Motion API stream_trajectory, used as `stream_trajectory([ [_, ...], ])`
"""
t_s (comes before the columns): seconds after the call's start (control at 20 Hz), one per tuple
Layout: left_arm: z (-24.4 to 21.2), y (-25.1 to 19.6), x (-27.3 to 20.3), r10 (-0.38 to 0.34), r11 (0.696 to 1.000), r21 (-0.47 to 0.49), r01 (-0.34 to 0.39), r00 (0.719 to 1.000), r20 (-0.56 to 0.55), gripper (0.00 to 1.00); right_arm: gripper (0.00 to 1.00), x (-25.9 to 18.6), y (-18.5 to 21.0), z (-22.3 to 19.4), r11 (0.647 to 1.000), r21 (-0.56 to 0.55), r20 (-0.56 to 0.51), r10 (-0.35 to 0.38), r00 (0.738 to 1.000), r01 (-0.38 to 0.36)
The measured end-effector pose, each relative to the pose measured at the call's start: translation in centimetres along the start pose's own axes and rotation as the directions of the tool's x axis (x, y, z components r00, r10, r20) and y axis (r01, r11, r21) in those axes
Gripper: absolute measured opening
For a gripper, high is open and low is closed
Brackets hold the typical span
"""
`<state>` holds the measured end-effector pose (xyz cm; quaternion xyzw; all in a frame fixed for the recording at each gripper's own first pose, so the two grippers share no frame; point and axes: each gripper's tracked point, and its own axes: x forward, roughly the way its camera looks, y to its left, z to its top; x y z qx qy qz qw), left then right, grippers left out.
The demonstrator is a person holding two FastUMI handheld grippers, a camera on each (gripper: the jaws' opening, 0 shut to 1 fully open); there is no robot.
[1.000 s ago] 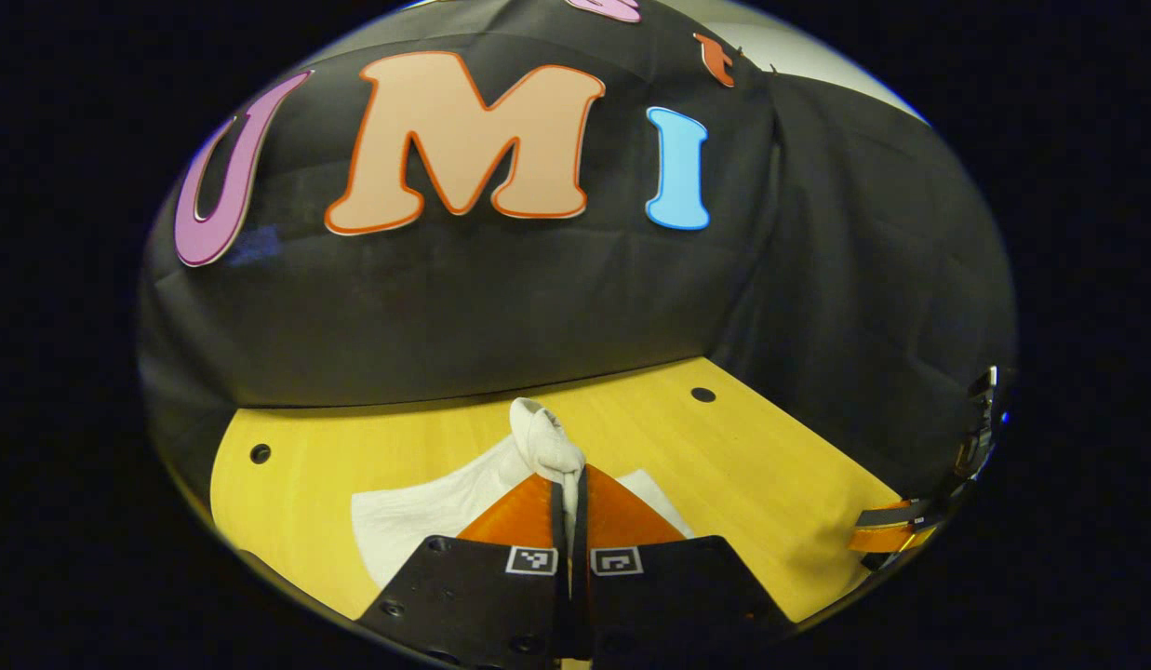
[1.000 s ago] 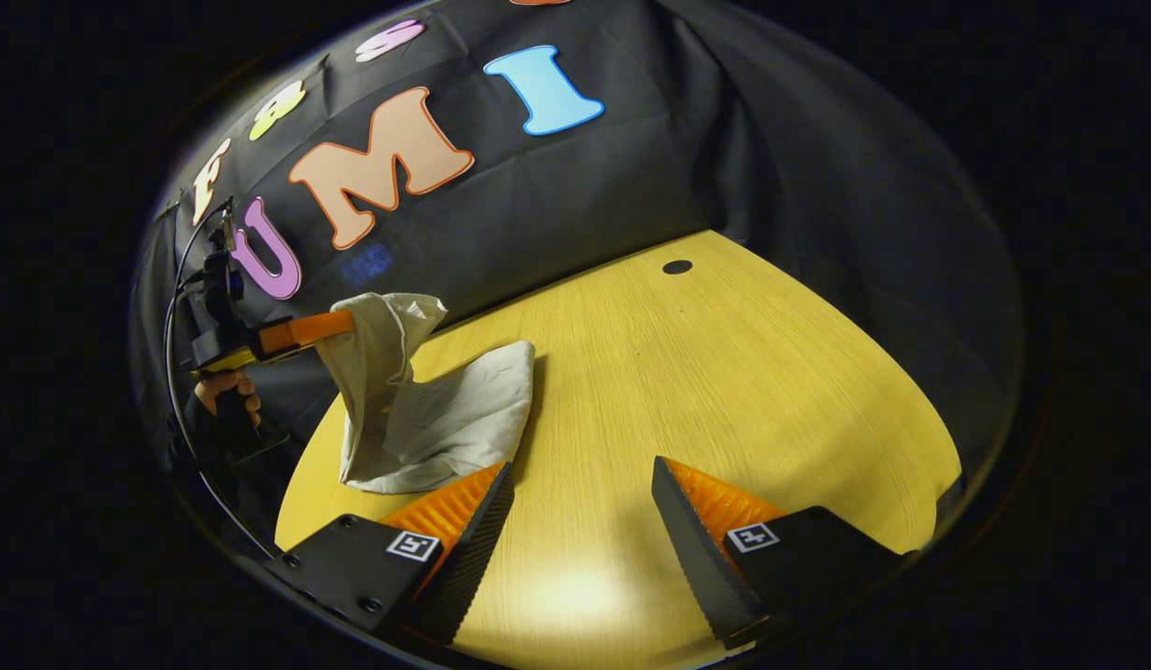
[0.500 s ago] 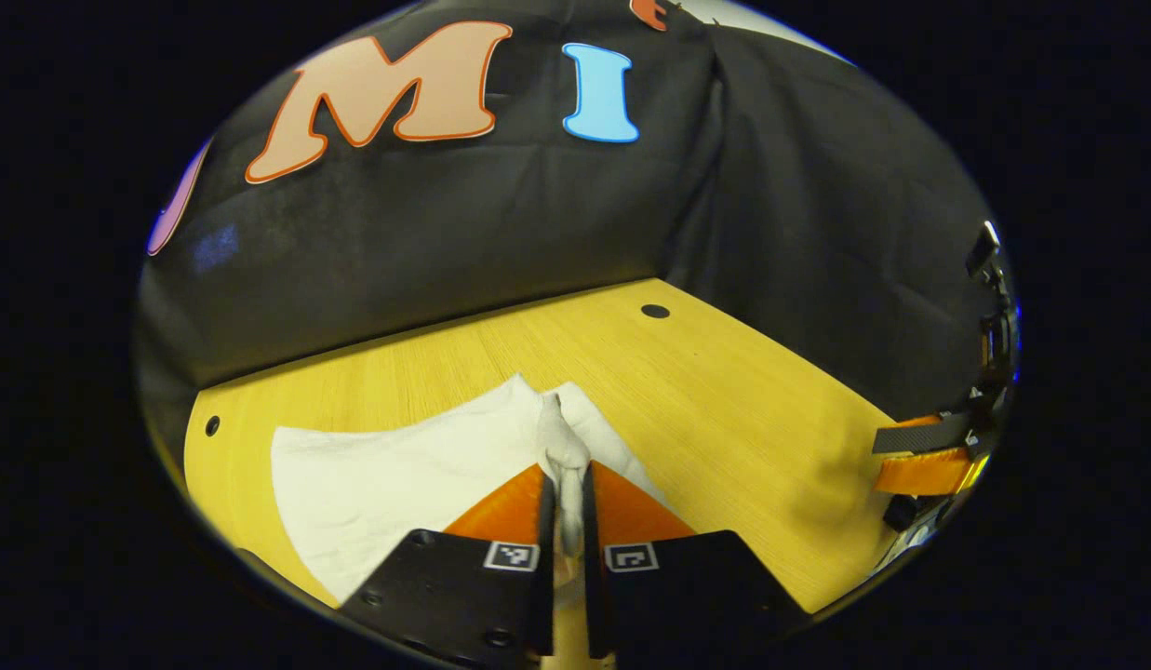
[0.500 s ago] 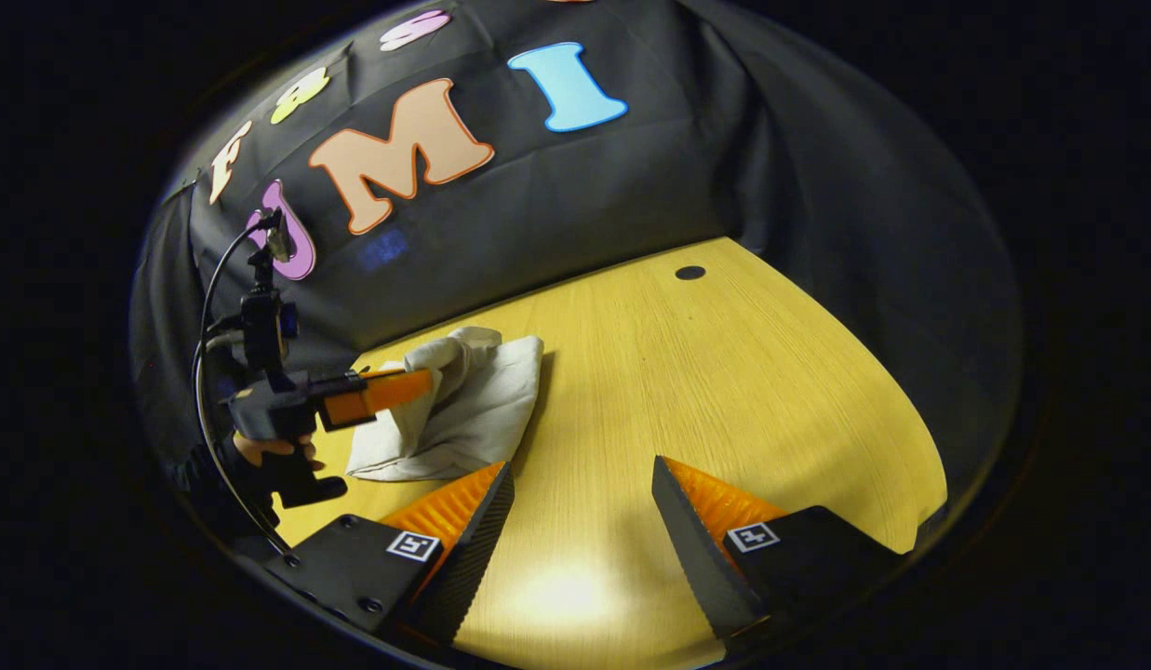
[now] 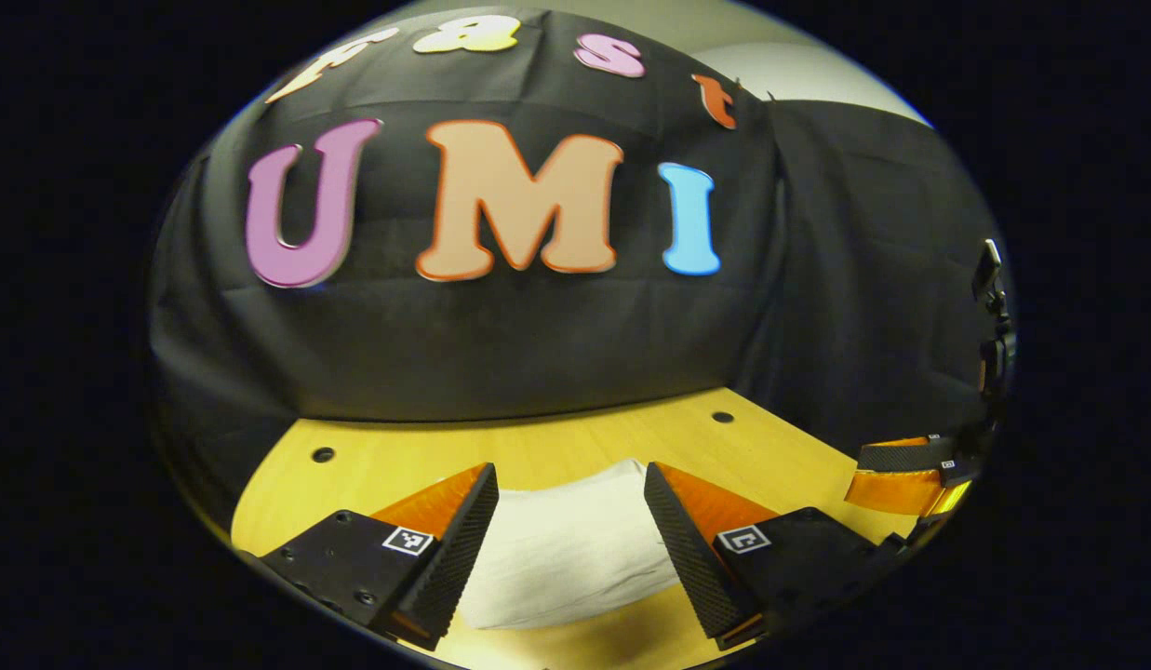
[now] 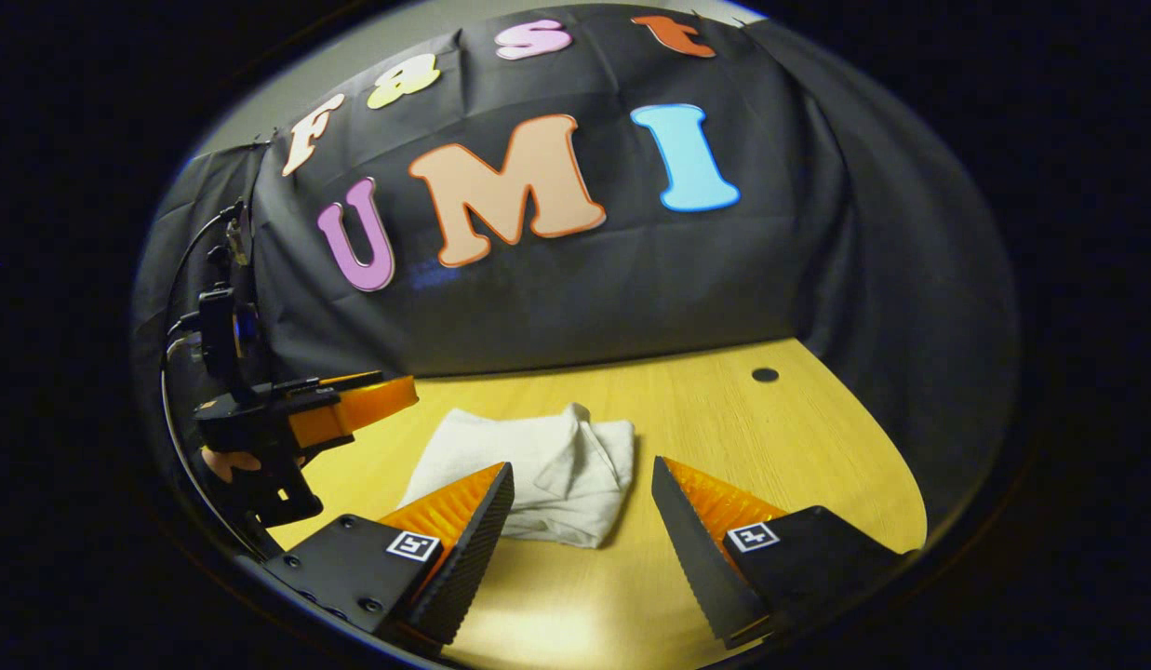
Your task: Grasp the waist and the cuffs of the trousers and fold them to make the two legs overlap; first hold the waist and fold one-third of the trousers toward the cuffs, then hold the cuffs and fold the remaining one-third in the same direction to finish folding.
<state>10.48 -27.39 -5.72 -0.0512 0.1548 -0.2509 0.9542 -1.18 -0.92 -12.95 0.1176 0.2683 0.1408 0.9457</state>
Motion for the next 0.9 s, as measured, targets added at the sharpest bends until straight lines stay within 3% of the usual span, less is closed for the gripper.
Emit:
stream_trajectory([
  [0.15, 3.2, 6.6, -3.9, 0.141, 0.990, -0.004, -0.141, 0.986, 0.087, 0.94, 0.96, -0.3, 4.7, 4.5, 0.999, -0.035, 0.140, 0.040, 0.989, -0.036],
  [0.4, 6.7, 13.3, -10.0, 0.290, 0.956, -0.007, -0.295, 0.935, 0.203, 0.95, 0.96, -0.9, 8.0, 8.1, 0.999, -0.052, 0.283, 0.012, 0.959, 0.002],
  [0.45, 6.9, 14.1, -10.8, 0.304, 0.950, 0.002, -0.311, 0.929, 0.210, 0.95, 0.91, -1.1, 8.3, 8.2, 0.999, -0.044, 0.290, 0.004, 0.957, 0.009],
  [0.5, 7.0, 14.7, -11.7, 0.316, 0.945, 0.011, -0.327, 0.922, 0.223, 0.95, 0.96, -1.3, 8.8, 8.3, 0.999, -0.038, 0.295, 0.002, 0.956, 0.009],
  [0.9, 7.3, 15.8, -15.0, 0.330, 0.940, 0.002, -0.340, 0.912, 0.243, 0.95, 0.96, -2.8, 11.9, 10.0, 0.996, -0.079, 0.374, -0.012, 0.927, 0.045],
])
